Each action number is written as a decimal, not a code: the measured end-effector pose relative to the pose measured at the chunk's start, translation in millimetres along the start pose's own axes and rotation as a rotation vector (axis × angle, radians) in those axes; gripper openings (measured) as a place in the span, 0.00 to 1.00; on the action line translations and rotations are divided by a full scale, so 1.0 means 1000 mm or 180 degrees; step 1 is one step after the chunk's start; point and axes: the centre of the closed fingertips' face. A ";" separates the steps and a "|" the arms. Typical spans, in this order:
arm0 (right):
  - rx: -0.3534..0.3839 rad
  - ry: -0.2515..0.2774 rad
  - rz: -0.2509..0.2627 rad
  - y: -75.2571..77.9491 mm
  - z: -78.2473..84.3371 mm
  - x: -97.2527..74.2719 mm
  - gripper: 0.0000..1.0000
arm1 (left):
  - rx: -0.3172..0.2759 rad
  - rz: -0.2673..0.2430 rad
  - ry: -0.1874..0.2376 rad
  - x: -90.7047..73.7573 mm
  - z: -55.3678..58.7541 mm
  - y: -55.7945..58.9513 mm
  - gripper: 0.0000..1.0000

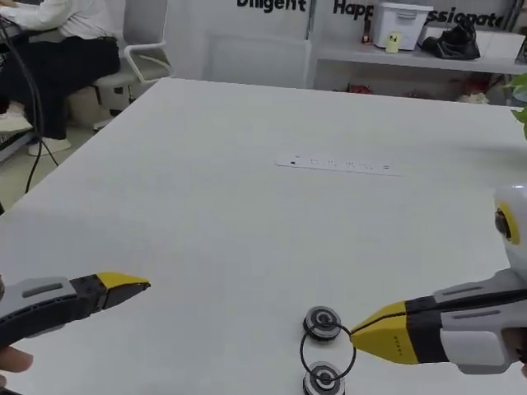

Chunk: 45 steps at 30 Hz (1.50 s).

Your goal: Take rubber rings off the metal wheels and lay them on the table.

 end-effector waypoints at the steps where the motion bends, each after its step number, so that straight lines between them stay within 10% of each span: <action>1: -0.0007 -0.0009 0.0003 0.001 0.000 0.002 0.00 | -0.0018 -0.0014 0.0010 0.000 0.000 0.000 0.92; 45: 0.0288 -0.0399 0.0135 0.080 0.037 0.076 0.00 | -0.0176 -0.0147 0.0020 -0.003 0.005 -0.007 0.92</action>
Point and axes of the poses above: the centre of the closed fingertips' face, and the gripper's own axes: x roughly forward along the fingers, y roughly to its right, z roughly out of its underside, and after that the axes turned 15 degrees about -z, right-handed
